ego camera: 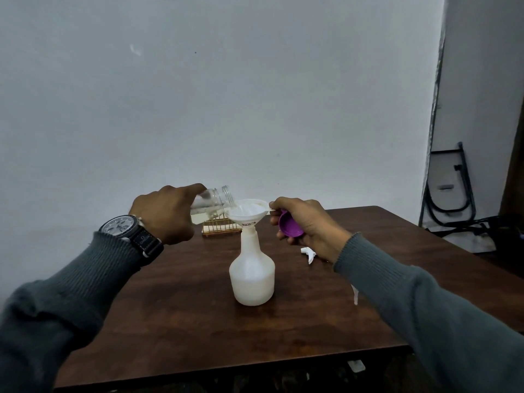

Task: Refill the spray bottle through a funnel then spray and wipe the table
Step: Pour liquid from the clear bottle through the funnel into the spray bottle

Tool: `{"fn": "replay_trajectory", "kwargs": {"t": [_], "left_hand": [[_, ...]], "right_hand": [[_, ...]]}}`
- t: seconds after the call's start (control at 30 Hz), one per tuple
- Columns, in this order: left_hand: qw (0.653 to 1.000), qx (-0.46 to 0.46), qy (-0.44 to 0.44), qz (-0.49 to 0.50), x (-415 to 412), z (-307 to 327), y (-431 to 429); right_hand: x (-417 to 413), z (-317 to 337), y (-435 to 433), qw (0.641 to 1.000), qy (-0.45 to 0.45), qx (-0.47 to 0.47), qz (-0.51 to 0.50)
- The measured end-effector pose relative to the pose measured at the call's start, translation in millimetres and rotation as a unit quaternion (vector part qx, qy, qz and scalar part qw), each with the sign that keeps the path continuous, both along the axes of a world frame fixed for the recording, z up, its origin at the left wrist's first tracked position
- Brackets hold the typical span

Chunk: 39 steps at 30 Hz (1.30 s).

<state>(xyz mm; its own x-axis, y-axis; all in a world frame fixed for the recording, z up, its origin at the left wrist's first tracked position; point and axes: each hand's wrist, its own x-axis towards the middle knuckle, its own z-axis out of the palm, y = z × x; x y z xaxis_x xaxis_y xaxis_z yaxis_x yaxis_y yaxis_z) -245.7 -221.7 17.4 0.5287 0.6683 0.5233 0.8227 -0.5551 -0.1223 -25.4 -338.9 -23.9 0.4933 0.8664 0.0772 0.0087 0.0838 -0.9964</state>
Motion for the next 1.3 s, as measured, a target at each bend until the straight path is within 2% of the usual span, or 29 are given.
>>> {"fn": "replay_trajectory", "kwargs": {"t": [1.3], "left_hand": [[1.000,0.020,0.015,-0.003,-0.3,3.2,-1.8]], "right_hand": [[-0.8,-1.1,-1.1,1.000,0.004,0.007,0.004]]}}
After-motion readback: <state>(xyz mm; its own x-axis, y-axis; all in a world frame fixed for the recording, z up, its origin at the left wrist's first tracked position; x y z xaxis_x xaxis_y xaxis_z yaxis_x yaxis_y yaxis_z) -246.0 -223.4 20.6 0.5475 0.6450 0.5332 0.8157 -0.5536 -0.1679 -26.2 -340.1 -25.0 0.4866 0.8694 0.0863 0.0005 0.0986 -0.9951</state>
